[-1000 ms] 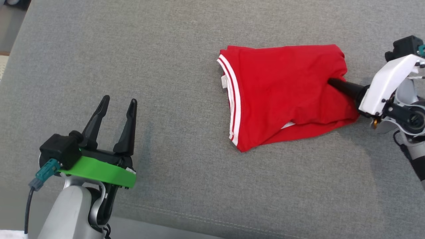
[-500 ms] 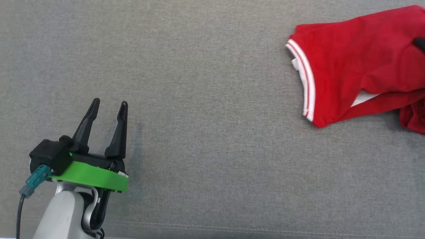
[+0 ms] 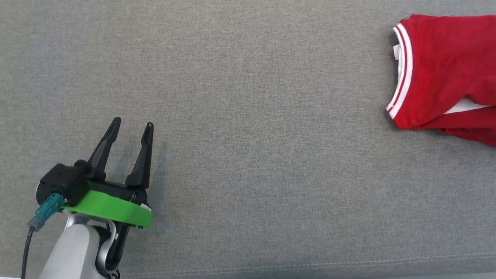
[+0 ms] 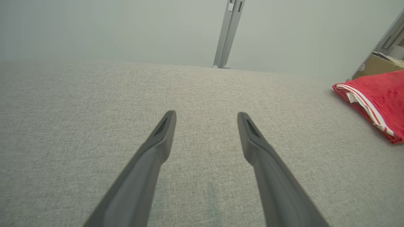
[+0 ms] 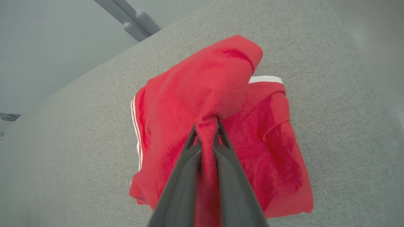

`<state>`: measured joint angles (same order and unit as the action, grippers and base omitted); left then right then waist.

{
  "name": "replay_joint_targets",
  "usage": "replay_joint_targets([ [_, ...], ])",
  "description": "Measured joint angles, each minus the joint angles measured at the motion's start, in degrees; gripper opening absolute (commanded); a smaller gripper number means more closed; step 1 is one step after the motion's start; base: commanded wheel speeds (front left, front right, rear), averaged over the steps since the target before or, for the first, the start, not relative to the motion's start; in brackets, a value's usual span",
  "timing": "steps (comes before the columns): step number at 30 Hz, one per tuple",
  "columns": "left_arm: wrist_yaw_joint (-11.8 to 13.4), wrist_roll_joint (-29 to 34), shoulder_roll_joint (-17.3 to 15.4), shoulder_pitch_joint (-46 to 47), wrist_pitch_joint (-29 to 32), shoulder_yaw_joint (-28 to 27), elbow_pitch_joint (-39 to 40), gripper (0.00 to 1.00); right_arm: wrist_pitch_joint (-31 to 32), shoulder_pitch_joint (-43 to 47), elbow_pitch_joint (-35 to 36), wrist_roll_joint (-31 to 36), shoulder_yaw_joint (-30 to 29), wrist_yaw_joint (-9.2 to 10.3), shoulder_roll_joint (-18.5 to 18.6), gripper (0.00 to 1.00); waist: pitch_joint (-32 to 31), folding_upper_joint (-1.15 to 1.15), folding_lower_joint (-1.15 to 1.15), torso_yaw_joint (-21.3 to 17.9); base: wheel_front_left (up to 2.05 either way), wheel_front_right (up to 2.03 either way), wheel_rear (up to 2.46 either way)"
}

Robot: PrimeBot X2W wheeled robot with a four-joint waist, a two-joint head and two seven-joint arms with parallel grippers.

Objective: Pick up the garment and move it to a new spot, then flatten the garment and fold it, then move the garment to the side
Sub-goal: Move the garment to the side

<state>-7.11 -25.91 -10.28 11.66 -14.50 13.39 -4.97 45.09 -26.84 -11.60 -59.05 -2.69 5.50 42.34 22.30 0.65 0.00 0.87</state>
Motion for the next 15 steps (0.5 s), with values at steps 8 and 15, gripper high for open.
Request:
replay_joint_targets([
  [8, -0.01, -0.01, 0.25, 0.14, 0.00, 3.23, -1.04, 1.00, -9.20, 5.13, -5.53, 9.62, 0.91, 0.77, -0.26, 1.00, 0.41, 0.00, 0.00, -0.29, 0.00, 0.00, 0.00],
  [15, -0.01, -0.02, 0.34, 0.14, 0.00, 3.33, -2.74, 1.00, -21.00, 6.58, -5.76, 18.24, 1.96, 0.99, -0.56, 1.00, -0.93, 0.00, 0.00, 0.20, 0.00, 0.00, 0.00],
])
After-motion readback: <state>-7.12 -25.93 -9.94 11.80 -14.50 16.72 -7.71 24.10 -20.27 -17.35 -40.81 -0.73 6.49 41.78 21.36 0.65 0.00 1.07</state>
